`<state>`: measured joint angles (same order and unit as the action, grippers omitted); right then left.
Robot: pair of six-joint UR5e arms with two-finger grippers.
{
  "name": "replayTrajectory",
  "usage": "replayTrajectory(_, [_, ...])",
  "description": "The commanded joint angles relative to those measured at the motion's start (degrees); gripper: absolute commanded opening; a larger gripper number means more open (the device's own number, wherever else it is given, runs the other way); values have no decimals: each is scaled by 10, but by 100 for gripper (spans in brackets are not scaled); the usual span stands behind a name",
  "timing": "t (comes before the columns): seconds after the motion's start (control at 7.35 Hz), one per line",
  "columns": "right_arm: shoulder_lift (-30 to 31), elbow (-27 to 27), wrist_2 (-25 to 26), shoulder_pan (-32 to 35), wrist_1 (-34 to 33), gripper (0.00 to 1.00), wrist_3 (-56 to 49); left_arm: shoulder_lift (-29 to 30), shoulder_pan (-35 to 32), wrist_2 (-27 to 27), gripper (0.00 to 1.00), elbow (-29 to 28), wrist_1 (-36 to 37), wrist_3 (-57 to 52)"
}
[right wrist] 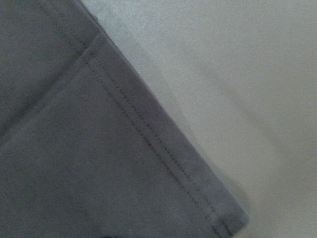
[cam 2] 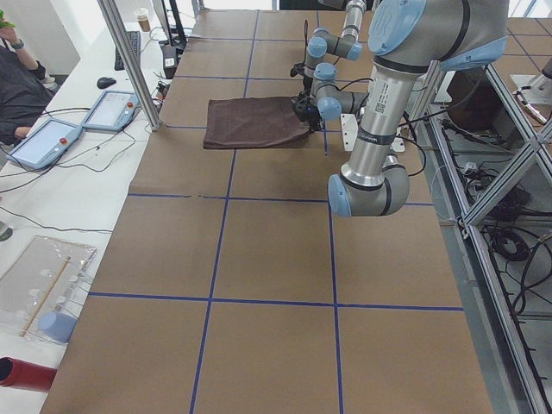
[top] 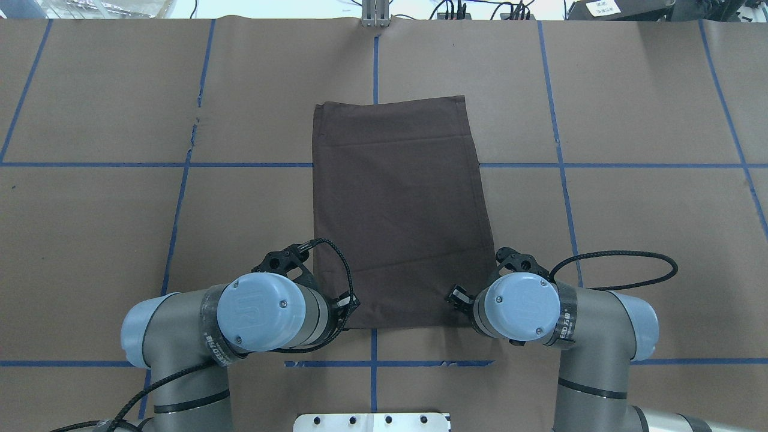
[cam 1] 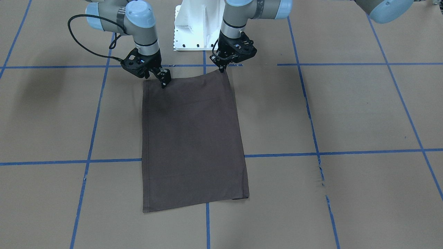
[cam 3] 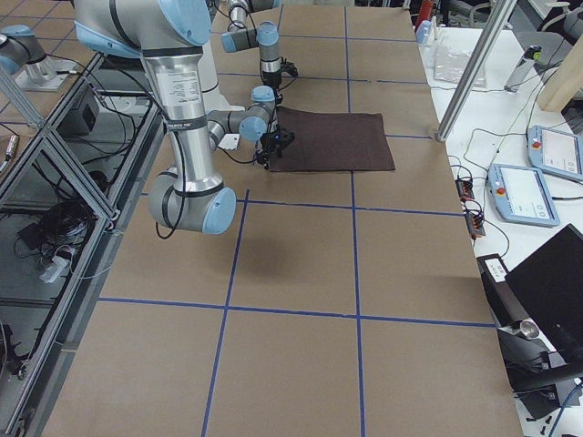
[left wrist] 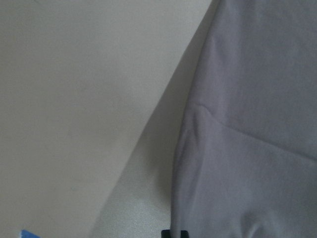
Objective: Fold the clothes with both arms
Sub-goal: 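Bring the right gripper to the near edge and grasp both near corners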
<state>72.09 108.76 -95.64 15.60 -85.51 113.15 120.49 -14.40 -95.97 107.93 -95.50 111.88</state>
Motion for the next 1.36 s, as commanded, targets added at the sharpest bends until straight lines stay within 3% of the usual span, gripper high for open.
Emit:
replayTrajectory(0.0, [-1,0,-1,0,-1,19,0,0,0,1,0,0,1,0])
replayTrajectory(0.14, [-3,-1,-1,0,-1,9,0,0,1,1,0,0,0,0])
replayTrajectory(0.41, [-4,2,0,7,-1,4,0,1,1,1,0,0,1,0])
replayTrajectory(1.22, [-25,3,3,22,-1,0,0,4,0,0,0,3,1,0])
